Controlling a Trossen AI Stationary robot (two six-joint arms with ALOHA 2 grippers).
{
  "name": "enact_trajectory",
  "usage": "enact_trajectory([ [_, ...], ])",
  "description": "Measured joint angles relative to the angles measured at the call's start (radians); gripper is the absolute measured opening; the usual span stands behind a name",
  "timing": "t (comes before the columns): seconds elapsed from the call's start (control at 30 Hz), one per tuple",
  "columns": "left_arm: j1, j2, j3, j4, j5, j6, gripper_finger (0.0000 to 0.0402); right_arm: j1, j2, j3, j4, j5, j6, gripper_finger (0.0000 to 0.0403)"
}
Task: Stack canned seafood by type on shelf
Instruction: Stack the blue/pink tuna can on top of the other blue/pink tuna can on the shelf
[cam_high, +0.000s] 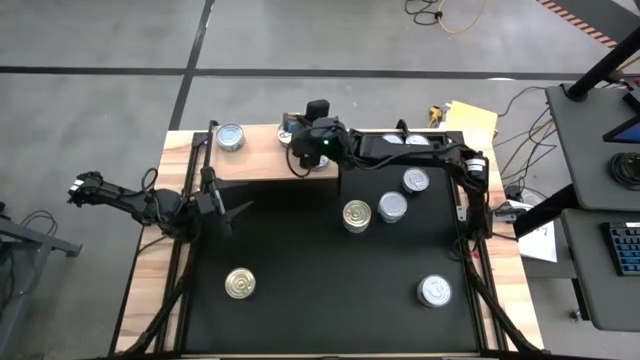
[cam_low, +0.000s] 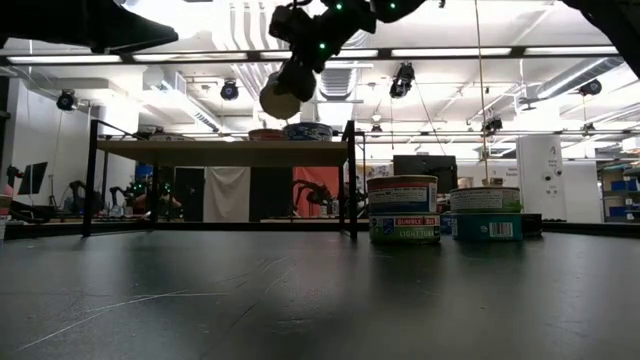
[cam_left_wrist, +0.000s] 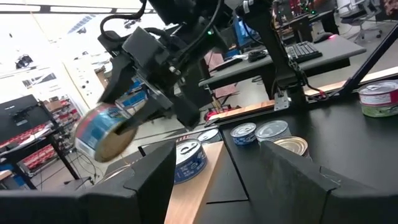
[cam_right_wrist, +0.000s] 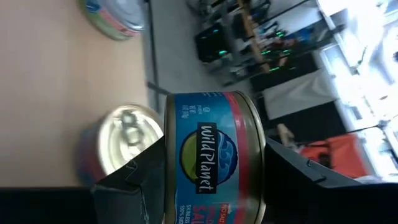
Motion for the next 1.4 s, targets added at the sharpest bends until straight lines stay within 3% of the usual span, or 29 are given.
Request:
enact_trajectory([
  [1.17,0.0,0.019,0.0,0.0,-0.002,0.009,0.0217,-0.009,0.061,0.0,0.059,-0.087,0.025,0.0206],
  [1.4,0.0,0.04,0.0,-0.002,-0.002,-0.054,0.0217,-0.01,0.065,0.0,0.06,-0.086,0.025,0.0199],
])
